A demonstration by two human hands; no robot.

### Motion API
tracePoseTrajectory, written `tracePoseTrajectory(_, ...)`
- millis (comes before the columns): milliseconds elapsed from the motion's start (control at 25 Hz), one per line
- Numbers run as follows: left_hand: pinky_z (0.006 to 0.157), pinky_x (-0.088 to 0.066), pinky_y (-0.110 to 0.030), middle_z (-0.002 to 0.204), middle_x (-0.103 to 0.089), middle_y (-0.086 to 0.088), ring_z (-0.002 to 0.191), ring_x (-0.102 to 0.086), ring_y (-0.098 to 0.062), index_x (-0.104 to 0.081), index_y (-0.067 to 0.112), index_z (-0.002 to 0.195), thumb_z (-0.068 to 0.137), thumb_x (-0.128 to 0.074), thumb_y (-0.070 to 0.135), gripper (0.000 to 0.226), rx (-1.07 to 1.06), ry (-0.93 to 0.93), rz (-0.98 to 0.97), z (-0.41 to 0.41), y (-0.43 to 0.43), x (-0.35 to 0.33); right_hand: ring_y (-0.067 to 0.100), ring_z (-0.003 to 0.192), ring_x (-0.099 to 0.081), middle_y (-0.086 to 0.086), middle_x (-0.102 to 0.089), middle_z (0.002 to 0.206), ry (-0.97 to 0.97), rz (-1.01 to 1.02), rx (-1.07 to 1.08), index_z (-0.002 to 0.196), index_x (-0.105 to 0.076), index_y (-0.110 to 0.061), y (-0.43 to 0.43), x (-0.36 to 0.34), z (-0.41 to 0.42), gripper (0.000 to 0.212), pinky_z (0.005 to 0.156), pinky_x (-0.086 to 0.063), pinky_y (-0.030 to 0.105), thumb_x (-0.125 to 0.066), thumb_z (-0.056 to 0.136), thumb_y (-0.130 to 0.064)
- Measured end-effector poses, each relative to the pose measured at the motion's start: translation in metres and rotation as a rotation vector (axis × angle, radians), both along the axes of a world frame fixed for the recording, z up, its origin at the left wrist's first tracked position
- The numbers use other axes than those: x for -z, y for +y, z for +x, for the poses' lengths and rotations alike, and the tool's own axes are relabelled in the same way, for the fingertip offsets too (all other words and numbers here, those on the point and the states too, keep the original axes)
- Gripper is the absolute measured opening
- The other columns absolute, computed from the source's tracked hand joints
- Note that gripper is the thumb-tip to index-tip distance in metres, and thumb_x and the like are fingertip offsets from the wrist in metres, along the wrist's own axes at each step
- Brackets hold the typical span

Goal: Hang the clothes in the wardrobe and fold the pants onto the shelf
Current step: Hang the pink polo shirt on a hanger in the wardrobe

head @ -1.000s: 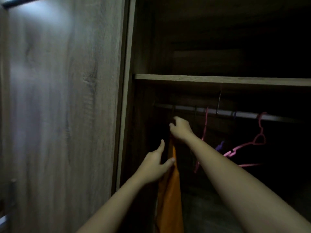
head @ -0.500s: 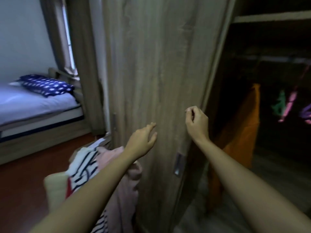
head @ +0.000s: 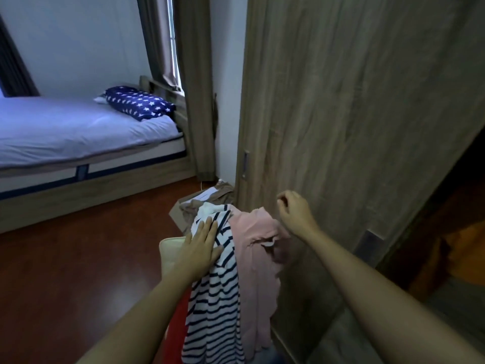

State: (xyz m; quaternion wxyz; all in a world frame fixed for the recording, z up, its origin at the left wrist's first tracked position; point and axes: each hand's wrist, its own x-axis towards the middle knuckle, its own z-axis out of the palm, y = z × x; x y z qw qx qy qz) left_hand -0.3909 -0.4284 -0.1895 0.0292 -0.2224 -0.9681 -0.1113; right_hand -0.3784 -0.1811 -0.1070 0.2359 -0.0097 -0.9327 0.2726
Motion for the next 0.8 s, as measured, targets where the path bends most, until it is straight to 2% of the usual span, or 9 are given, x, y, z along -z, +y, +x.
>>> tracePoseTrajectory(200, 0.116, -0.012, -0.039, 0.15, 0.017, 0.003, 0.145, 0.006, -0.017, 0.006, 0.013, 0.148, 0.073, 0.018, 0.073, 0.097, -0.001, 0.014, 0.083, -0.014, -0.004, 0.029, 0.037, 0.126, -0.042, 0.027, -0.046, 0.134, -0.382, -0.141, 0.218, 0.13, -0.043, 0.007, -0.008, 0.035, -0.052, 0.049, 0.106, -0.03, 0.036, -0.043, 0.097, -0.029)
tracePoseTrajectory(280, 0.114, -0.015, -0.038, 0.151, 0.009, 0.001, 0.144, -0.002, -0.02, 0.0, 0.011, 0.147, 0.077, 0.018, 0.07, 0.093, -0.004, 0.066, 0.087, -0.017, -0.004, 0.035, 0.037, 0.131, -0.038, 0.026, -0.04, 0.142, -0.584, -0.296, 0.249, 0.136, -0.035, 0.008, -0.008, 0.045, -0.068, 0.067, 0.108, -0.031, 0.037, -0.042, 0.094, -0.045)
tracePoseTrajectory(360, 0.112, -0.008, -0.034, 0.152, 0.011, 0.002, 0.144, 0.002, -0.018, 0.004, 0.013, 0.145, 0.077, 0.018, 0.069, 0.089, -0.01, 0.073, 0.083, -0.02, -0.003, 0.038, 0.035, 0.128, -0.044, 0.023, -0.044, 0.14, -0.678, -0.441, 0.201, 0.135, -0.038, 0.006, -0.01, 0.052, -0.082, 0.068, 0.103, -0.036, 0.035, -0.054, 0.089, -0.042)
tracePoseTrajectory(480, 0.111, 0.001, -0.03, 0.151, 0.018, 0.006, 0.143, 0.01, -0.011, 0.009, 0.017, 0.146, 0.078, 0.009, 0.07, 0.086, 0.001, 0.031, 0.092, -0.022, -0.005, 0.036, 0.028, 0.11, -0.056, 0.013, -0.06, 0.119, -0.528, -0.443, 0.177, 0.119, -0.058, -0.006, -0.019, 0.06, -0.097, 0.038, 0.091, -0.045, 0.031, -0.059, 0.082, -0.013)
tracePoseTrajectory(560, 0.115, -0.008, -0.032, 0.156, 0.002, 0.005, 0.144, -0.006, -0.009, -0.01, 0.019, 0.15, 0.088, -0.014, 0.065, 0.078, 0.016, 0.008, 0.191, -0.021, -0.008, 0.032, 0.021, 0.098, -0.056, 0.011, -0.062, 0.107, -0.372, -0.598, 0.096, 0.113, -0.061, -0.006, -0.029, 0.051, -0.097, 0.028, 0.077, -0.044, 0.026, -0.049, 0.088, -0.007)
tracePoseTrajectory(600, 0.115, -0.022, -0.035, 0.155, -0.018, 0.003, 0.14, -0.023, -0.01, -0.026, 0.022, 0.146, 0.089, -0.023, 0.063, 0.07, 0.011, -0.005, 0.301, -0.021, -0.01, 0.029, 0.019, 0.096, -0.055, 0.01, -0.061, 0.107, -0.302, -0.678, 0.038, 0.117, -0.058, -0.005, -0.032, 0.041, -0.096, 0.028, 0.072, -0.044, 0.025, -0.045, 0.091, -0.007)
tracePoseTrajectory(680, 0.094, -0.045, -0.039, 0.126, -0.056, 0.003, 0.114, -0.054, -0.014, -0.044, 0.028, 0.12, 0.088, -0.03, 0.065, 0.051, -0.085, -0.04, 0.574, -0.021, -0.01, 0.015, 0.014, 0.095, -0.054, 0.004, -0.059, 0.108, -0.192, -0.757, -0.055, 0.12, -0.055, -0.009, -0.035, 0.015, -0.092, 0.028, 0.069, -0.043, 0.02, -0.045, 0.095, -0.011)
tracePoseTrajectory(720, 0.087, -0.047, -0.037, 0.116, -0.058, 0.006, 0.106, -0.057, -0.014, -0.043, 0.028, 0.115, 0.087, -0.034, 0.064, 0.047, -0.156, -0.038, 0.696, -0.022, -0.007, 0.004, 0.012, 0.094, -0.055, 0.001, -0.059, 0.108, -0.172, -0.76, -0.1, 0.119, -0.055, -0.012, -0.035, 0.003, -0.091, 0.026, 0.071, -0.043, 0.02, -0.046, 0.095, -0.013)
tracePoseTrajectory(800, 0.09, -0.042, -0.03, 0.123, -0.048, 0.011, 0.115, -0.049, -0.01, -0.036, 0.027, 0.13, 0.083, -0.054, 0.056, 0.058, -0.203, -0.006, 0.875, -0.026, 0.005, -0.025, 0.011, 0.095, -0.056, 0.0, -0.059, 0.108, -0.227, -0.716, -0.206, 0.119, -0.056, -0.015, -0.038, -0.018, -0.09, 0.027, 0.076, -0.045, 0.022, -0.051, 0.092, -0.013)
